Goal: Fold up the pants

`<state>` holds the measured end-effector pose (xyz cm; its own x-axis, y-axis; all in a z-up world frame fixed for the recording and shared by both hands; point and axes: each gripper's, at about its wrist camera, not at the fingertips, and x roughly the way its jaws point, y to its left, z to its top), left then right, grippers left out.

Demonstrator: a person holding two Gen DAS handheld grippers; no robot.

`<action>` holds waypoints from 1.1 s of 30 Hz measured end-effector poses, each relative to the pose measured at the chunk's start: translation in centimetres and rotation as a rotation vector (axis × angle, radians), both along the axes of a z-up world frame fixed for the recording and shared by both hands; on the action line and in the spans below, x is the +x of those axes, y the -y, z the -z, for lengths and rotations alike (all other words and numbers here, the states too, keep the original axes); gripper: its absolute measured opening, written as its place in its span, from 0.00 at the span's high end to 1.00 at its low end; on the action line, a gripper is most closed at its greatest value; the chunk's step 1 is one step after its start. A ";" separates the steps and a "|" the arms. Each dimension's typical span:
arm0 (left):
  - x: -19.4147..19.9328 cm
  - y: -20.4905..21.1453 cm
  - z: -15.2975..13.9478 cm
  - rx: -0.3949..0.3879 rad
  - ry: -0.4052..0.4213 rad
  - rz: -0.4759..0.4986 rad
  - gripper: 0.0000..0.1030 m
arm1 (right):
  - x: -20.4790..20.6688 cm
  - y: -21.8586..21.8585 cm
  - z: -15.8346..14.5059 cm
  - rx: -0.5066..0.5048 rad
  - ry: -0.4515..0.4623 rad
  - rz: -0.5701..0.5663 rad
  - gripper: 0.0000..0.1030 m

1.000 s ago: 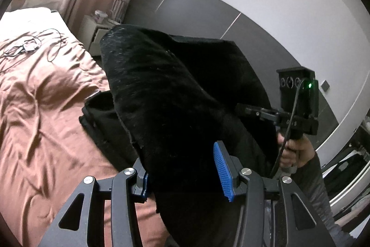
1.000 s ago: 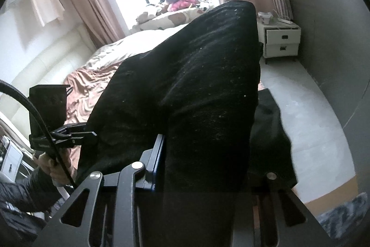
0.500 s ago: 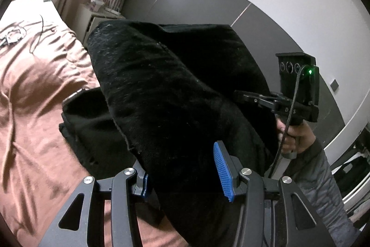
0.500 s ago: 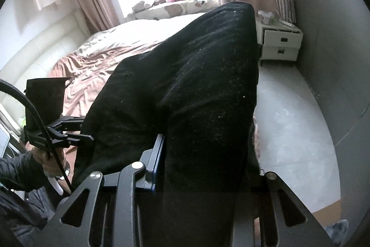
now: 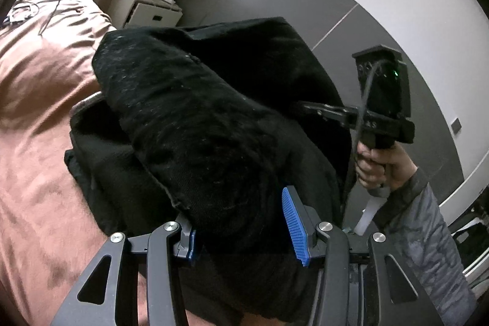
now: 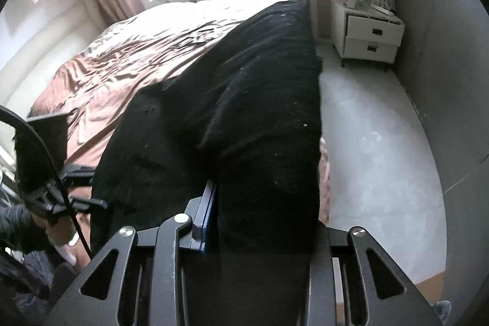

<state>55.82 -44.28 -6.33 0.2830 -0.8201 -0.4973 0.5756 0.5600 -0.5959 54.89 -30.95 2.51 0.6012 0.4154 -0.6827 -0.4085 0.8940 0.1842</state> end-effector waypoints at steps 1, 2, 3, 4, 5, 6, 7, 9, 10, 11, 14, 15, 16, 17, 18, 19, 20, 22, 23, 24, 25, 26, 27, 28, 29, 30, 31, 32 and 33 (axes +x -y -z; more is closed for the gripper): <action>0.4 0.2 0.5 0.011 -0.008 -0.009 0.52 | 0.4 0.0 0.4 0.008 -0.005 0.016 0.72; 0.7 0.3 0.9 0.019 -0.021 -0.017 0.52 | 0.8 0.1 1.2 0.015 -0.020 0.036 0.67; 1.2 0.4 1.7 0.032 -0.050 -0.027 0.52 | 1.2 0.2 1.9 0.018 -0.045 0.066 0.62; 1.4 0.3 2.1 0.038 -0.070 -0.028 0.52 | 1.8 0.2 2.8 0.018 -0.078 0.110 0.56; 1.6 0.2 2.5 0.044 -0.089 -0.029 0.52 | 2.4 0.2 4.1 0.012 -0.126 0.159 0.50; 1.5 -0.1 2.8 0.042 -0.096 -0.029 0.52 | 2.6 0.2 4.7 0.006 -0.150 0.182 0.46; 1.4 -0.6 2.9 0.035 -0.093 -0.031 0.52 | 2.2 0.2 4.9 0.016 -0.153 0.208 0.44; 1.0 -1.8 2.5 0.039 -0.083 -0.038 0.49 | 1.1 0.2 4.3 0.042 -0.134 0.219 0.43; 1.0 -2.2 2.3 0.049 -0.077 -0.046 0.49 | 0.3 0.3 3.6 0.038 -0.123 0.237 0.43; 1.1 -2.7 1.9 0.062 -0.063 -0.057 0.49 | -0.3 0.2 3.2 0.023 -0.114 0.255 0.43; 1.1 -4.3 0.3 0.082 -0.021 -0.080 0.49 | -3.1 0.7 1.0 -0.058 -0.061 0.349 0.43; 1.2 -4.6 -0.2 0.091 -0.011 -0.085 0.49 | -4.5 0.9 -0.2 -0.055 -0.030 0.369 0.43; 1.2 -4.9 -0.9 0.107 0.006 -0.098 0.49 | -5.4 0.5 -0.7 -0.050 -0.013 0.372 0.43; 1.3 -5.0 -1.3 0.112 0.016 -0.101 0.49 | -6.8 0.1 -1.7 -0.051 0.019 0.372 0.43; 1.4 -5.0 -1.8 0.117 0.030 -0.098 0.49 | -7.7 -0.4 -2.1 -0.063 0.040 0.373 0.43; 1.6 -4.9 -2.3 0.127 0.047 -0.097 0.49 | -8.6 -1.0 -2.2 -0.076 0.058 0.370 0.43; 1.9 -4.8 -2.5 0.137 0.055 -0.098 0.49 | -9.4 -1.9 -2.3 -0.089 0.065 0.358 0.43; 2.1 -4.2 -2.8 0.181 0.068 -0.105 0.49 | -10.5 -3.1 -1.8 -0.092 0.058 0.331 0.49; 2.4 -3.8 -2.8 0.192 0.076 -0.102 0.49 | -10.8 -3.5 -1.6 -0.097 0.055 0.325 0.52; 2.3 -3.7 -2.9 0.197 0.086 -0.098 0.49 | -10.9 -3.9 -1.3 -0.105 0.048 0.327 0.55; 2.6 -3.2 -2.9 0.205 0.090 -0.092 0.49 | -11.1 -3.6 -1.0 -0.110 0.040 0.335 0.58; 2.8 -2.9 -2.8 0.209 0.090 -0.086 0.49 | -11.1 -3.5 -0.6 -0.113 0.023 0.345 0.65; 3.1 -2.6 -2.7 0.211 0.094 -0.082 0.49 | -10.9 -3.5 -0.1 -0.106 -0.001 0.350 0.68; 3.6 -2.2 -2.7 0.217 0.104 -0.081 0.49 | -10.5 -3.1 0.0 -0.104 -0.011 0.354 0.69; 4.0 -1.8 -2.6 0.220 0.108 -0.078 0.49 | -10.1 -3.0 0.1 -0.105 -0.017 0.363 0.69; 4.3 -1.5 -2.6 0.222 0.109 -0.070 0.50 | -9.5 -3.1 0.2 -0.103 -0.021 0.367 0.70; 4.8 -1.0 -2.4 0.232 0.111 -0.064 0.50 | -8.8 -3.1 0.1 -0.096 -0.022 0.367 0.70; 5.4 -0.7 -2.2 0.243 0.113 -0.066 0.52 | -8.3 -3.1 -0.1 -0.087 -0.022 0.370 0.70; 6.0 -0.5 -2.0 0.251 0.111 -0.068 0.53 | -7.7 -3.2 -0.2 -0.083 -0.023 0.373 0.70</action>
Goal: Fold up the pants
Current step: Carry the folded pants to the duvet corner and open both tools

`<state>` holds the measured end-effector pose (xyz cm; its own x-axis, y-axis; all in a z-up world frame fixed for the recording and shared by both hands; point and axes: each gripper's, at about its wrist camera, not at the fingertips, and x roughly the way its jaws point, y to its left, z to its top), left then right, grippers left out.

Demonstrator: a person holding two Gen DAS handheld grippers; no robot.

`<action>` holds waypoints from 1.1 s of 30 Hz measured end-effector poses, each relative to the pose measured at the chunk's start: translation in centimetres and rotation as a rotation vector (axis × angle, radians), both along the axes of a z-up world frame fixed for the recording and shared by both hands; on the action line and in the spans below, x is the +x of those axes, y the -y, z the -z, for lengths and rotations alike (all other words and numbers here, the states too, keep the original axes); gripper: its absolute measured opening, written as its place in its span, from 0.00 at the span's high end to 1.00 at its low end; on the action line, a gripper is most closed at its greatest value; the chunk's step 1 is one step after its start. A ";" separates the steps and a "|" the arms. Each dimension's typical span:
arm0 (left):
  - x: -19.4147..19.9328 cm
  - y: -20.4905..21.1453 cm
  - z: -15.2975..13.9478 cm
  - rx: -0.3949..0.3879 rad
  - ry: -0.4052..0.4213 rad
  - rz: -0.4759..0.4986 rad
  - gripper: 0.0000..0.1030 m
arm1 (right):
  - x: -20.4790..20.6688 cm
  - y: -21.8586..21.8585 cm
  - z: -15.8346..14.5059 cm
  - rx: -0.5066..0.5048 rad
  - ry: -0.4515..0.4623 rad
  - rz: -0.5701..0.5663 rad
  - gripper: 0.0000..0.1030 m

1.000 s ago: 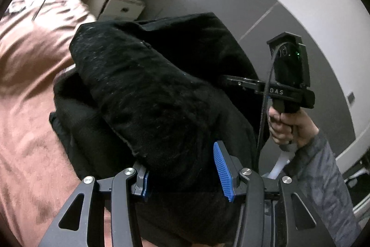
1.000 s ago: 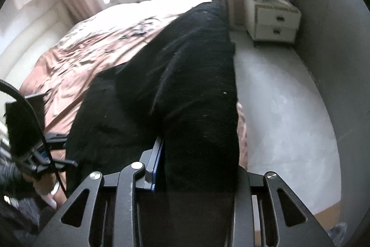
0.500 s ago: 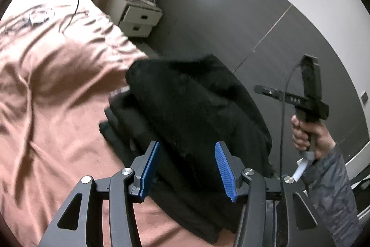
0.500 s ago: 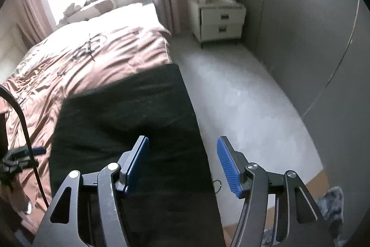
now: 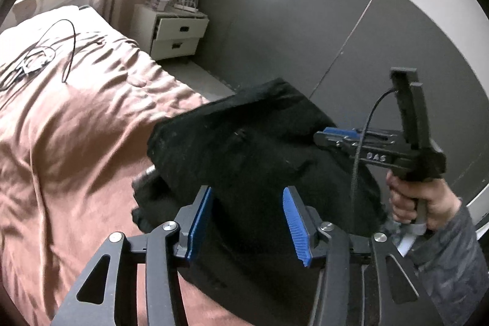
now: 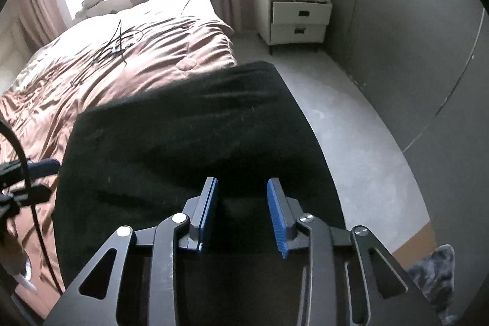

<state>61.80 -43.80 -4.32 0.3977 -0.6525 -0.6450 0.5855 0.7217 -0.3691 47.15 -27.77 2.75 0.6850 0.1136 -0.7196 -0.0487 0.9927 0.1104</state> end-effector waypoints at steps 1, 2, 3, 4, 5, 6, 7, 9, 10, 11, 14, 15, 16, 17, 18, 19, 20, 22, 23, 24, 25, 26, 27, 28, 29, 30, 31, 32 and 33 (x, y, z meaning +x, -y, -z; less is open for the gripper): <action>0.7 0.1 0.2 0.003 -0.003 -0.008 0.54 | 0.7 0.0 -0.3 0.003 -0.003 0.006 0.72; 1.3 0.1 0.3 0.005 -0.004 -0.016 0.56 | 1.6 0.2 -0.2 0.006 -0.006 0.014 0.74; 1.7 0.1 0.5 0.004 -0.009 -0.022 0.57 | 2.5 0.1 0.1 0.008 -0.011 0.020 0.75; 2.3 0.2 0.6 0.002 -0.017 -0.024 0.58 | 3.5 0.0 0.3 0.013 -0.016 0.026 0.75; 2.9 0.3 0.8 0.007 -0.020 -0.028 0.58 | 4.2 0.1 0.4 0.020 -0.022 0.033 0.75; 3.3 0.4 1.0 0.018 -0.018 -0.033 0.58 | 5.0 0.3 0.5 0.028 -0.028 0.042 0.75; 3.9 0.5 1.3 0.034 -0.018 -0.048 0.59 | 6.1 -0.1 0.8 0.034 -0.030 0.045 0.75; 4.7 0.4 1.7 0.054 -0.020 -0.079 0.59 | 7.5 0.0 1.1 0.052 -0.038 0.055 0.75; 5.4 0.3 2.1 0.054 -0.036 -0.092 0.59 | 8.4 -0.2 1.4 0.054 -0.042 0.061 0.75; 5.7 0.1 2.4 0.044 -0.053 -0.092 0.59 | 9.8 -0.7 1.8 0.055 -0.049 0.064 0.75; 6.2 -0.1 3.0 0.036 -0.064 -0.091 0.59 | 12.4 -0.6 3.1 0.075 -0.091 0.085 0.75; 6.1 0.0 3.1 0.043 -0.062 -0.090 0.59 | 12.8 -0.5 3.3 0.075 -0.100 0.091 0.75; 6.1 0.1 3.1 0.049 -0.061 -0.092 0.59 | 13.1 -0.6 3.5 0.070 -0.108 0.094 0.75; 6.0 0.1 3.0 0.049 -0.061 -0.093 0.59 | 13.4 -0.7 3.4 0.054 -0.116 0.090 0.75; 5.9 0.1 2.8 0.048 -0.059 -0.093 0.59 | 13.4 -0.7 3.4 0.054 -0.116 0.090 0.75; 5.6 0.0 2.4 0.050 -0.052 -0.095 0.59 | 13.3 -0.6 3.1 0.050 -0.117 0.090 0.75; 5.3 0.0 2.2 0.056 -0.043 -0.095 0.59 | 13.2 -0.6 2.5 0.050 -0.117 0.092 0.75; 4.6 0.0 1.7 0.061 -0.039 -0.091 0.59 | 12.2 -0.2 1.5 0.075 -0.109 0.088 0.75; 4.3 0.0 1.6 0.060 -0.041 -0.088 0.59 | 11.5 -0.2 1.2 0.087 -0.103 0.086 0.75; 3.9 0.1 1.4 0.065 -0.038 -0.090 0.59 | 10.4 0.2 0.9 0.096 -0.102 0.076 0.75; 3.6 0.1 1.3 0.066 -0.039 -0.092 0.59 | 9.6 0.3 0.8 0.093 -0.104 0.070 0.75; 3.4 0.2 1.2 0.065 -0.043 -0.093 0.59 | 8.7 0.1 0.9 0.085 -0.105 0.065 0.75; 3.1 0.2 1.1 0.062 -0.050 -0.094 0.59 | 7.8 0.2 1.0 0.079 -0.106 0.061 0.75; 2.7 0.3 0.9 0.059 -0.055 -0.090 0.59 | 7.0 0.3 1.2 0.075 -0.109 0.060 0.75; 2.2 0.6 0.6 0.062 -0.054 -0.084 0.59 | 6.2 0.4 1.2 0.067 -0.114 0.060 0.75; 1.6 0.9 0.3 0.065 -0.050 -0.078 0.59 | 5.1 0.6 1.2 0.052 -0.117 0.063 0.75; 1.0 1.2 0.0 0.066 -0.045 -0.072 0.59 | 4.4 0.8 1.1 0.044 -0.118 0.065 0.75; 0.6 1.5 -0.3 0.066 -0.042 -0.065 0.59 | 3.7 1.0 0.9 0.040 -0.119 0.067 0.75; 0.2 1.8 -0.5 0.065 -0.040 -0.059 0.59 | 2.9 1.2 0.8 0.041 -0.120 0.069 0.75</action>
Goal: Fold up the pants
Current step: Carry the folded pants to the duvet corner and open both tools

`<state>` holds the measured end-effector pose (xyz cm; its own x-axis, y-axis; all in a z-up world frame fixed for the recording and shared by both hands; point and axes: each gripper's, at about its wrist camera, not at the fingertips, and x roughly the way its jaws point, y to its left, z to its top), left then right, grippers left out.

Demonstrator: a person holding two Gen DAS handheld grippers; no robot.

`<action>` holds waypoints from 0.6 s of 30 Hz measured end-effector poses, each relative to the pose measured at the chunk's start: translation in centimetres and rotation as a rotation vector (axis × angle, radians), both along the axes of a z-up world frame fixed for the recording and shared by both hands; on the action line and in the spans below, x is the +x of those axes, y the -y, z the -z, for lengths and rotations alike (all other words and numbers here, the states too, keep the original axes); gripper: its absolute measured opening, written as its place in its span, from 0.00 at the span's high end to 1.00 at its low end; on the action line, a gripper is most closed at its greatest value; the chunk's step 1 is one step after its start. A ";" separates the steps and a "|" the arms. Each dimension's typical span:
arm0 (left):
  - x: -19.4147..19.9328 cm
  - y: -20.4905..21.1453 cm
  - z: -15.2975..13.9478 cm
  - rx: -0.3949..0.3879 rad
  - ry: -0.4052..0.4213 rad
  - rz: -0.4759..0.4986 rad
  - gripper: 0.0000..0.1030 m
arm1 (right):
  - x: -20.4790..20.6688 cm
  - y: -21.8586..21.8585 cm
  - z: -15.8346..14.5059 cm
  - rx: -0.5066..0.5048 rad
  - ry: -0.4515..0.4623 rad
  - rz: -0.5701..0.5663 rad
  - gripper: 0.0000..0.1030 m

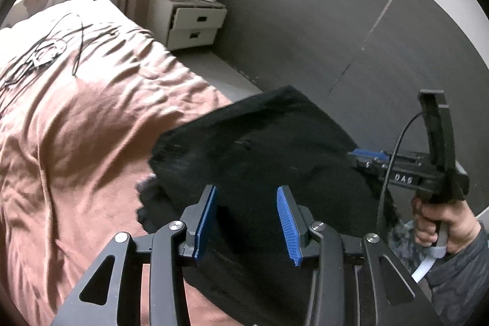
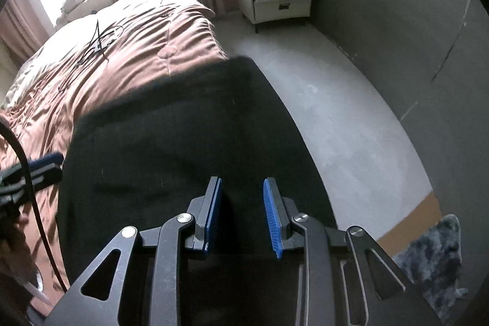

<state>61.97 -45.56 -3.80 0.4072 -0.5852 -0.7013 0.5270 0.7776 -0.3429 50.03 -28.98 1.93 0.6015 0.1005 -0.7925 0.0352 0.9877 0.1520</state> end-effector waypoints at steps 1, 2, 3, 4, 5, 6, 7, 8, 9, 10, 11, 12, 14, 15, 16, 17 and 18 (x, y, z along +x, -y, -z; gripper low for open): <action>-0.6 0.4 -0.3 -0.003 0.002 0.008 0.59 | -0.9 0.4 0.0 0.005 -0.001 0.004 0.75; -1.0 0.7 -0.5 -0.003 0.004 0.015 0.59 | -1.5 0.5 0.0 0.009 0.000 0.007 0.75; -1.5 1.2 -0.7 0.002 0.008 0.024 0.58 | -2.4 0.9 0.2 0.011 -0.003 0.018 0.75; -1.9 1.6 -0.8 0.010 0.011 0.029 0.59 | -3.1 1.0 0.4 0.015 -0.004 0.025 0.75; -2.2 1.8 -0.8 0.012 0.010 0.035 0.58 | -3.6 1.2 0.6 0.023 -0.002 0.028 0.75; -2.6 2.1 -0.7 0.011 0.003 0.044 0.58 | -4.3 1.3 0.8 0.033 -0.001 0.025 0.75; -2.8 2.3 -0.6 0.011 -0.001 0.051 0.58 | -5.1 1.3 1.2 0.034 -0.003 0.014 0.75; -3.0 2.5 -0.4 0.014 -0.002 0.055 0.58 | -5.7 1.3 1.4 0.029 -0.008 0.010 0.75; -3.3 2.7 -0.3 0.017 -0.003 0.058 0.58 | -6.2 1.3 1.6 0.031 -0.012 0.010 0.75; -3.5 2.9 0.0 0.020 -0.010 0.063 0.58 | -6.8 1.5 1.9 0.040 -0.018 0.012 0.75; -3.6 3.0 0.3 0.019 -0.018 0.066 0.58 | -7.4 1.7 2.2 0.050 -0.023 0.015 0.75; -3.8 3.0 0.5 0.018 -0.028 0.067 0.58 | -8.0 1.9 2.4 0.056 -0.026 0.020 0.75; -4.3 3.0 1.1 0.024 -0.044 0.069 0.58 | -8.6 2.4 2.7 0.070 -0.040 0.031 0.75; -4.7 3.0 1.2 0.036 -0.045 0.074 0.58 | -9.0 2.6 2.9 0.077 -0.047 0.038 0.75; -5.1 3.0 1.2 0.048 -0.044 0.079 0.58 | -9.3 2.8 3.2 0.090 -0.059 0.047 0.75; -5.4 2.9 1.1 0.055 -0.042 0.085 0.58 | -9.6 2.9 3.3 0.090 -0.067 0.053 0.75; -5.8 2.8 0.9 0.061 -0.038 0.089 0.58 | -10.0 2.8 3.3 0.080 -0.067 0.063 0.75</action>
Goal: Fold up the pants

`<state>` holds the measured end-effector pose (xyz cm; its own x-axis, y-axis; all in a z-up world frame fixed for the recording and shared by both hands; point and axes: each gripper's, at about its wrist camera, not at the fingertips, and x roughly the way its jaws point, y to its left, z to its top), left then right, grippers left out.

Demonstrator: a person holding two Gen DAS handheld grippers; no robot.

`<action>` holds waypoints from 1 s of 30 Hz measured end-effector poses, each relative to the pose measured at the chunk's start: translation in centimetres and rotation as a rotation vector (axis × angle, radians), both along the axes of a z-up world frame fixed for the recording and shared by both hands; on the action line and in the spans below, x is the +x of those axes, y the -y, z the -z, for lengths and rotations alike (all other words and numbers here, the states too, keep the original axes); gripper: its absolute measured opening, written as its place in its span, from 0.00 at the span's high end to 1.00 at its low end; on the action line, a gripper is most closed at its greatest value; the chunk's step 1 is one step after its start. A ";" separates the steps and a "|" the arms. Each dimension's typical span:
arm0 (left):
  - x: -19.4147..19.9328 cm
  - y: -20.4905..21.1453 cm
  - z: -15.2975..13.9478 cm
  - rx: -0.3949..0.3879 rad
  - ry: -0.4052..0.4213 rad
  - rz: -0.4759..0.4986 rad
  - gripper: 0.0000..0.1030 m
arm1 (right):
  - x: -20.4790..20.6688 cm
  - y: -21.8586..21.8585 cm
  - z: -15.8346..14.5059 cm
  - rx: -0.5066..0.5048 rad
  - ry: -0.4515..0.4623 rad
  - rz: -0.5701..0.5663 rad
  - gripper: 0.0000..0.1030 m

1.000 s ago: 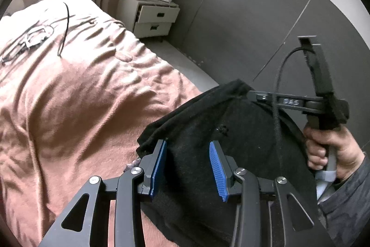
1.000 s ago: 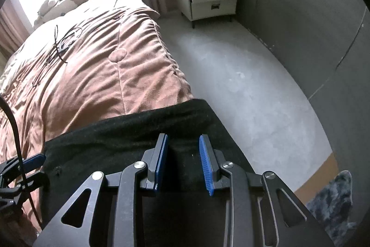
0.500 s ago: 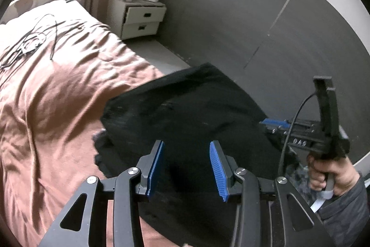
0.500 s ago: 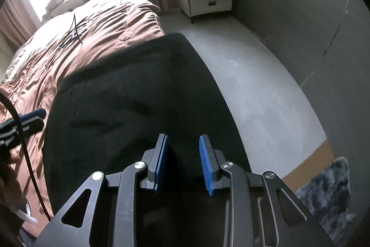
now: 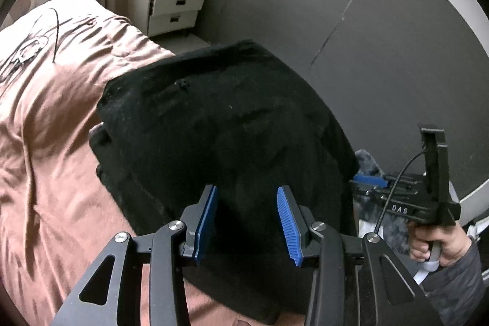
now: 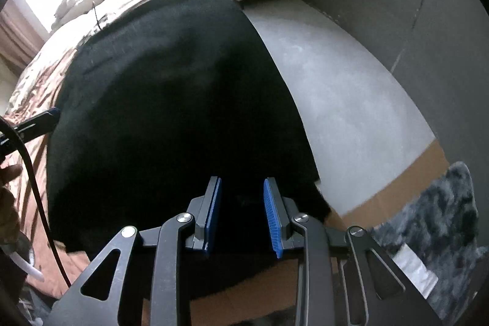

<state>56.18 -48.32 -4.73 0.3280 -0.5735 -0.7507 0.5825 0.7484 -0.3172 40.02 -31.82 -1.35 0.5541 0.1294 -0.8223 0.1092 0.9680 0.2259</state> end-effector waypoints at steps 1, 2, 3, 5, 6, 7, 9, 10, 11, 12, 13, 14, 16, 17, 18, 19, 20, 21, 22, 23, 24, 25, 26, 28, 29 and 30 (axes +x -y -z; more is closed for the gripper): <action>-0.5 -0.3 -0.4 0.007 0.006 0.003 0.58 | -0.3 0.0 -0.3 -0.008 0.002 0.008 0.75; -0.8 -0.6 -0.7 0.011 0.010 0.003 0.58 | -0.5 0.0 -0.6 -0.008 0.006 0.012 0.75; -1.2 -1.0 -1.3 0.015 0.014 0.002 0.57 | -0.9 -0.2 -1.0 -0.002 0.013 0.016 0.75; -1.9 -1.6 -2.2 0.016 0.024 0.003 0.57 | -1.5 -0.6 -1.8 0.012 0.028 0.017 0.75; -2.3 -1.9 -2.6 0.021 0.034 0.000 0.56 | -2.0 -0.9 -2.3 0.008 0.033 0.017 0.71; -2.8 -2.4 -3.4 0.032 0.054 -0.003 0.55 | -2.4 -1.2 -2.9 0.000 0.039 0.017 0.54; -3.7 -3.0 -4.5 0.040 0.078 -0.003 0.40 | -3.4 -2.0 -4.1 -0.019 0.059 0.018 0.25; -4.3 -3.5 -5.2 0.043 0.093 -0.005 0.35 | -3.9 -2.6 -4.8 -0.035 0.077 0.019 0.22; -4.7 -3.9 -5.8 0.044 0.105 -0.006 0.27 | -4.3 -3.1 -5.6 -0.046 0.092 0.017 0.22; -5.3 -4.4 -6.5 0.046 0.119 -0.010 0.20 | -4.8 -3.6 -5.9 -0.048 0.099 0.015 0.21; -5.8 -4.8 -7.0 0.049 0.130 -0.014 0.18 | -5.1 -4.2 -6.6 -0.048 0.107 0.011 0.18; -6.3 -5.2 -7.5 0.054 0.140 -0.016 0.17 | -5.4 -4.8 -7.5 -0.054 0.117 0.008 0.15; -7.5 -6.1 -8.7 0.061 0.164 -0.005 0.17 | -6.4 -6.0 -8.5 -0.068 0.133 0.007 0.08; -7.9 -6.5 -9.1 0.064 0.175 -0.003 0.16 | -7.1 -6.6 -8.5 -0.071 0.137 0.009 0.07; -8.6 -7.1 -9.8 0.069 0.189 -0.007 0.16 | -7.8 -7.1 -9.0 -0.073 0.145 0.011 0.04; -9.0 -7.6 -10.2 0.069 0.197 -0.008 0.16 | -8.3 -7.7 -9.6 -0.075 0.154 0.012 0.00; -9.5 -8.1 -10.7 0.067 0.202 -0.008 0.16 | -8.8 -8.2 -10.2 -0.075 0.167 0.010 0.00; -10.0 -8.7 -11.2 0.067 0.207 -0.010 0.16 | -9.2 -8.5 -10.6 -0.077 0.175 0.011 0.00; -10.5 -9.4 -11.7 0.064 0.212 -0.012 0.16 | -10.7 -8.8 -10.5 -0.079 0.182 0.015 0.00; -10.9 -9.9 -12.1 0.061 0.217 -0.013 0.15 | -11.2 -9.3 -9.9 -0.080 0.187 0.015 0.00; -11.5 -10.5 -12.7 0.060 0.226 -0.016 0.13 | -11.8 -9.8 -10.4 -0.084 0.194 0.016 0.00; -12.1 -11.0 -13.2 0.062 0.238 -0.024 0.12 | -12.5 -9.9 -10.2 -0.089 0.198 0.019 0.00; -12.6 -11.5 -13.7 0.061 0.249 -0.029 0.09 | -13.2 -10.2 -10.3 -0.092 0.205 0.021 0.00; -14.0 -12.6 -14.7 0.055 0.273 -0.037 0.05 | -14.4 -10.9 -10.9 -0.092 0.213 0.020 0.00; -14.9 -13.3 -15.4 0.051 0.288 -0.046 0.04 | -14.9 -11.3 -11.2 -0.097 0.218 0.020 0.00; -15.3 -13.7 -15.7 0.050 0.296 -0.051 0.04 | -15.6 -12.0 -11.6 -0.101 0.223 0.021 0.00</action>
